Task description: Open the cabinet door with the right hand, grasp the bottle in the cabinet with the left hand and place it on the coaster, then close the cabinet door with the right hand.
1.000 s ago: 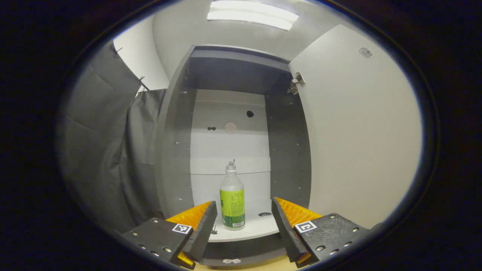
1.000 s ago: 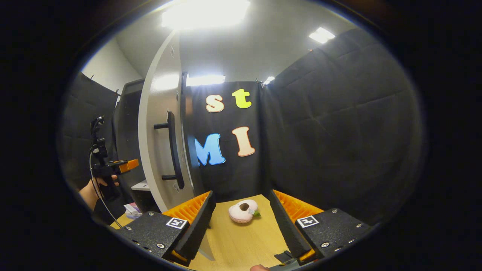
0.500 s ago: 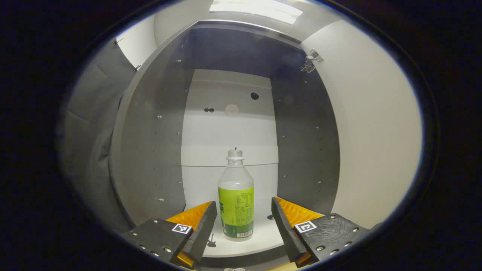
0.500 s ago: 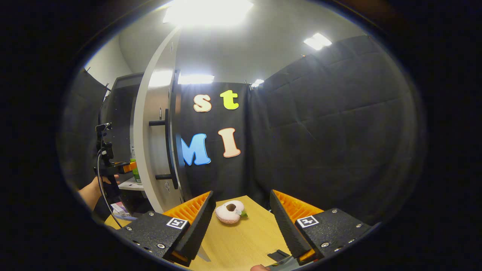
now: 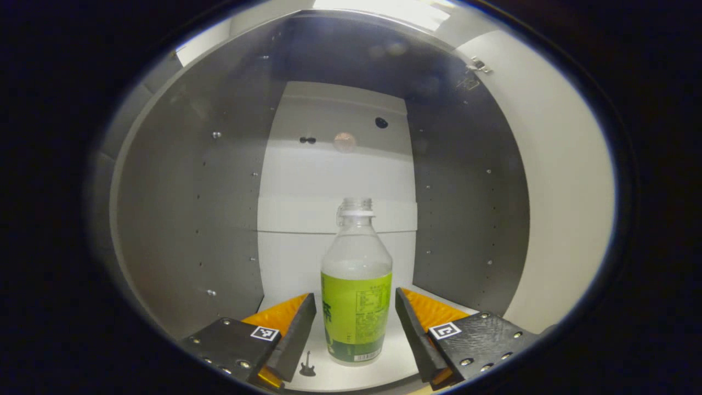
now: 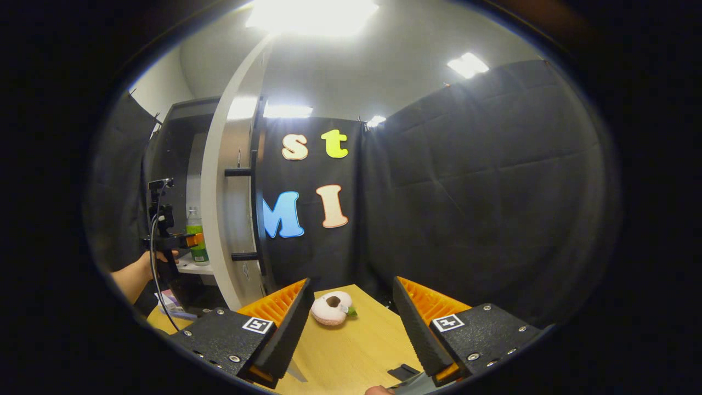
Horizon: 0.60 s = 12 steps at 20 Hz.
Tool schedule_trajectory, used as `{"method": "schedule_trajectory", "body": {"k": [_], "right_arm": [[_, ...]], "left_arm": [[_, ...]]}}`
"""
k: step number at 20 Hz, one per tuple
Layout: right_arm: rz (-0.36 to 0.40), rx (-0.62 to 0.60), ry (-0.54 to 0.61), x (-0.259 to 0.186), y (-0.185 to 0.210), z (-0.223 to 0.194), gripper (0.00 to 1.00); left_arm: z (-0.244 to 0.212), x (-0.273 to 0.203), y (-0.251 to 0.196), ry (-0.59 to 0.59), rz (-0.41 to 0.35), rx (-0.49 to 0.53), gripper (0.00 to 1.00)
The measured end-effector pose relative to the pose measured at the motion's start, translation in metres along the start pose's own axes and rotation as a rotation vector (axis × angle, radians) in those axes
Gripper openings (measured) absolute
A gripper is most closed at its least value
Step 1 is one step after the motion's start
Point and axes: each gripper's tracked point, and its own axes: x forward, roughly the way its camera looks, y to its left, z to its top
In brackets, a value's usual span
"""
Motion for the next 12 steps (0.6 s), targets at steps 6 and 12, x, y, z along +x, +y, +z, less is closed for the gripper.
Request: {"method": "schedule_trajectory", "body": {"k": [6, 12], "right_arm": [[0.038, 0.002, -0.011, 0.001, 0.003, 0.002, 0.90], [0.128, 0.012, -0.017, -0.002, -0.005, 0.008, 0.90]], "left_arm": [[-0.002, -0.007, 0.004, 0.013, 0.002, -0.016, 0.63], [0.031, -0.061, -0.001, -0.033, 0.036, -0.005, 0.72]]}}
